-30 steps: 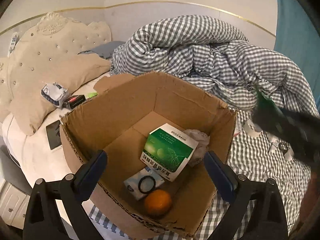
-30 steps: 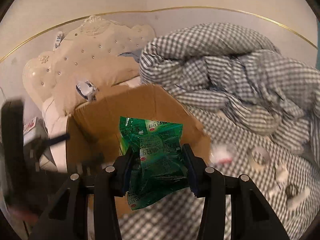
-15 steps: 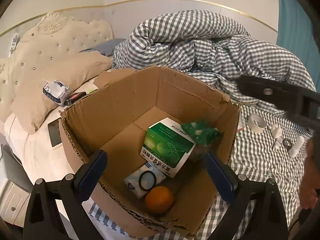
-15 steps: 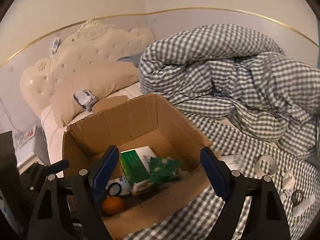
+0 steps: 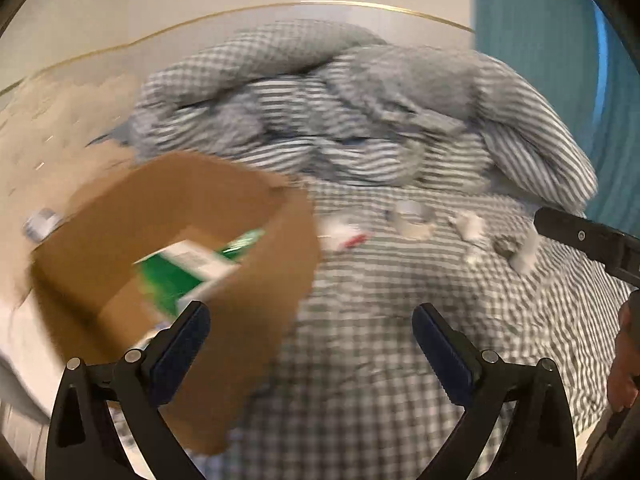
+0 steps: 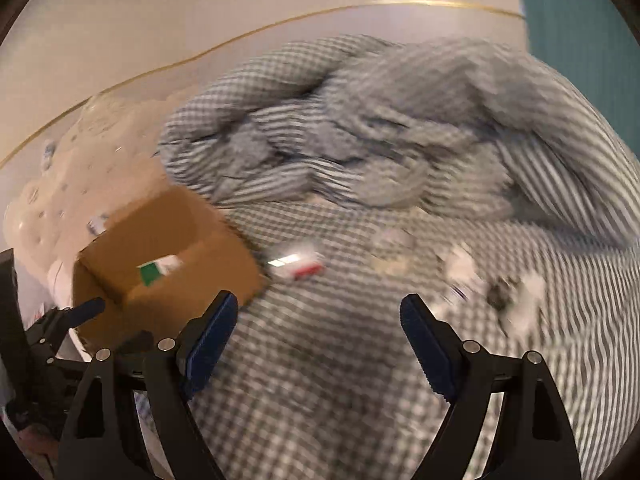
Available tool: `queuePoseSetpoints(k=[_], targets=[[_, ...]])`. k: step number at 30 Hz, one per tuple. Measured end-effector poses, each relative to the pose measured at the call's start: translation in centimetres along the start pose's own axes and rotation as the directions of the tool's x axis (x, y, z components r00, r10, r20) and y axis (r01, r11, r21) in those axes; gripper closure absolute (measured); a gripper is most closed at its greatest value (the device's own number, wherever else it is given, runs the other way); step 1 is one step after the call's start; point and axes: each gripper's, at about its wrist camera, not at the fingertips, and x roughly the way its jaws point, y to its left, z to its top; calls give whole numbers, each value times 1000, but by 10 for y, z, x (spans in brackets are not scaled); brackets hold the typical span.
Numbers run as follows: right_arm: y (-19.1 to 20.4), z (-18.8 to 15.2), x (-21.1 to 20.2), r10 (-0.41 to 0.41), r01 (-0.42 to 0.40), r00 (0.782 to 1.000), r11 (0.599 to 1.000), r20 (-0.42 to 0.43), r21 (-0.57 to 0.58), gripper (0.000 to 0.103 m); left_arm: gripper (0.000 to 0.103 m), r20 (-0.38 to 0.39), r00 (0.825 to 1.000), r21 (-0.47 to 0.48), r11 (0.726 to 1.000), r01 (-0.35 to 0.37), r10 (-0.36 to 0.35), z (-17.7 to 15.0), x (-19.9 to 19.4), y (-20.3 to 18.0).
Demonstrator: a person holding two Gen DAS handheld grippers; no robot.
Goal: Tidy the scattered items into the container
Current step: 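Grasp the clear dental floss tub with the left gripper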
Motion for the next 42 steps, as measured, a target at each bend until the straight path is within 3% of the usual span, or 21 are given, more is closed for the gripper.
queuePoseSetpoints(k=[4, 10, 13, 14, 18, 21, 23, 27, 30, 36, 37, 39, 41, 42], targets=[[-44, -17, -4, -44, 45, 999, 997, -19, 56, 20, 0, -20, 999, 73, 997, 36, -35, 4, 45, -33], [-93, -34, 0, -80, 85, 996, 989, -46, 118, 20, 0, -20, 998, 180, 982, -49, 53, 7, 130, -34], [-114, -40, 9, -67, 76, 996, 984, -60, 163, 20, 0, 26, 994, 296, 949, -108, 105, 10, 155, -36], [-119, -41, 15, -69, 80, 995, 981, -69, 176, 20, 0, 47, 991, 356, 925, -131, 123, 12, 163, -41], [-134, -46, 36, -70, 90, 993, 972, -99, 216, 20, 0, 65, 982, 424, 886, -190, 180, 24, 190, -43], [-139, -52, 50, -63, 90, 990, 970, -123, 224, 20, 0, 76, 978, 402, 892, -206, 192, 36, 205, -36], [-141, -56, 57, -62, 91, 989, 970, -136, 223, 20, 0, 69, 984, 376, 909, -180, 166, 44, 212, -31], [-149, -61, 64, -50, 85, 988, 967, -147, 239, 20, 0, 1, 995, 344, 935, -89, 95, 58, 238, -28], [-157, -64, 67, -46, 86, 987, 962, -154, 260, 20, 0, -40, 997, 341, 939, -44, 62, 58, 257, -32], [-167, -66, 66, -25, 72, 988, 948, -152, 311, 20, 0, -171, 983, 320, 947, -5, 63, 46, 297, -37], [-165, -66, 64, -25, 70, 989, 950, -147, 305, 20, 0, -165, 984, 306, 952, -7, 60, 44, 298, -37], [-162, -66, 62, -25, 66, 990, 953, -142, 296, 20, 9, -157, 987, 277, 961, 2, 43, 45, 292, -37], [-160, -65, 62, -19, 61, 990, 953, -142, 297, 20, 27, -157, 987, 271, 963, 2, 43, 44, 286, -40], [-158, -66, 62, -19, 62, 989, 952, -145, 299, 20, 30, -151, 988, 278, 961, 3, 41, 43, 281, -43]])
